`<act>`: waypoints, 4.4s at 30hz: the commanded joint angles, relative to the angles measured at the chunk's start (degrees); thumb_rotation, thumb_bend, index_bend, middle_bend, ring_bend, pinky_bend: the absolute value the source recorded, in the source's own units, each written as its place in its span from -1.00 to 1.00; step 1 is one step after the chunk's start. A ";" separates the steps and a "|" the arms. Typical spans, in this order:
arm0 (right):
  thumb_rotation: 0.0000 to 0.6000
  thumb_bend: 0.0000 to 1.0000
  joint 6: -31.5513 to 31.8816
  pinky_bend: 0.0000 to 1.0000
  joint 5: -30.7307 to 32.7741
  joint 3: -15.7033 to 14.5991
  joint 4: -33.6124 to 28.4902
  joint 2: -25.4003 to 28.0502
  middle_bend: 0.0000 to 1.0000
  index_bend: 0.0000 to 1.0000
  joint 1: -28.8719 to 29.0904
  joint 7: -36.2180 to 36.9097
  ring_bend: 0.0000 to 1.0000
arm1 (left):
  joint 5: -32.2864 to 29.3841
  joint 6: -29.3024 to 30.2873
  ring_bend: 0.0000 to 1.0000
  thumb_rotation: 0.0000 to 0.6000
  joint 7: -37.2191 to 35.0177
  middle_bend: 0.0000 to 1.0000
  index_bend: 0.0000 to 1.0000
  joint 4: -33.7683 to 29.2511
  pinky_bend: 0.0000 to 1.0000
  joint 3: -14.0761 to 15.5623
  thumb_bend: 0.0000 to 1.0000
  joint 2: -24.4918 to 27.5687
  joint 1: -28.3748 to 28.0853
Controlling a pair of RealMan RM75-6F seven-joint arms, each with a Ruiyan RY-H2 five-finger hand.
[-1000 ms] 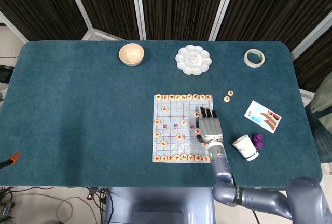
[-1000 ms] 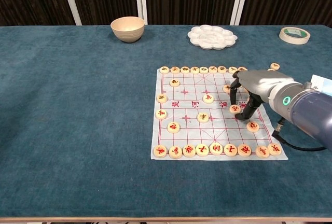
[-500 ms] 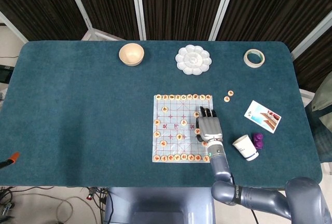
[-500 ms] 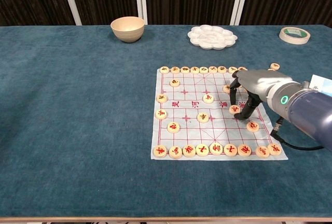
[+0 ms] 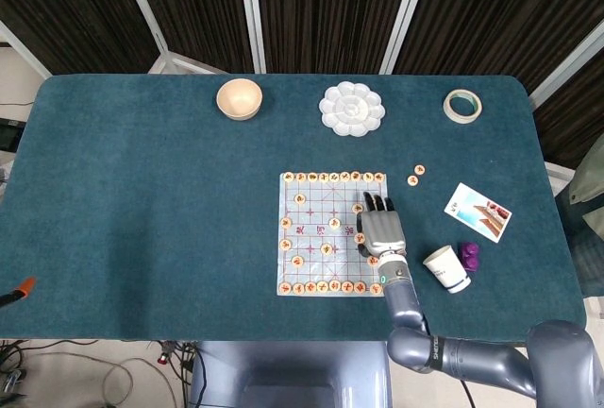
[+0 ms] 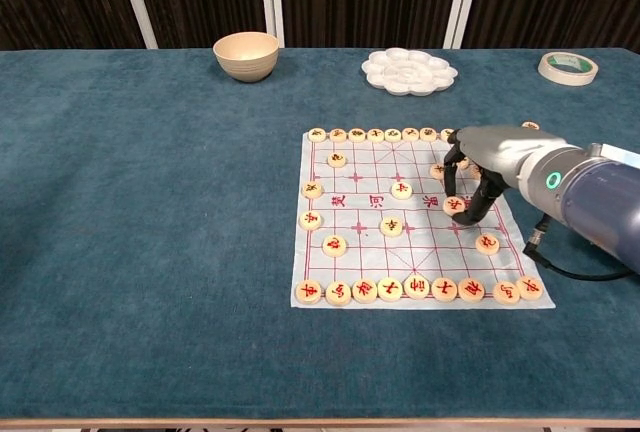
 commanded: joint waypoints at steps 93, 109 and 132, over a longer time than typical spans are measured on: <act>1.00 -0.24 -3.29 -0.82 9.54 1.14 5.30 0.26 -1.00 -0.10 7.35 -3.36 -1.00 | -1.72 -0.50 -1.00 1.00 -0.10 -1.00 -0.87 0.47 -1.00 -0.74 -1.00 -0.07 -0.34; 1.00 -0.24 6.22 -0.82 -3.48 1.95 -23.47 21.18 -1.00 -0.36 -1.24 4.85 -1.00 | -1.19 -0.16 -1.00 1.00 -0.67 -1.00 -0.87 0.01 -1.00 -0.49 -1.00 0.30 -0.02; 1.00 -0.24 35.78 -0.82 -62.01 -19.78 -13.77 32.05 -1.00 -0.67 -44.01 41.55 -1.00 | -0.50 -0.36 -1.00 1.00 -0.02 -1.00 -0.87 -0.76 -1.00 0.11 -1.00 0.29 0.03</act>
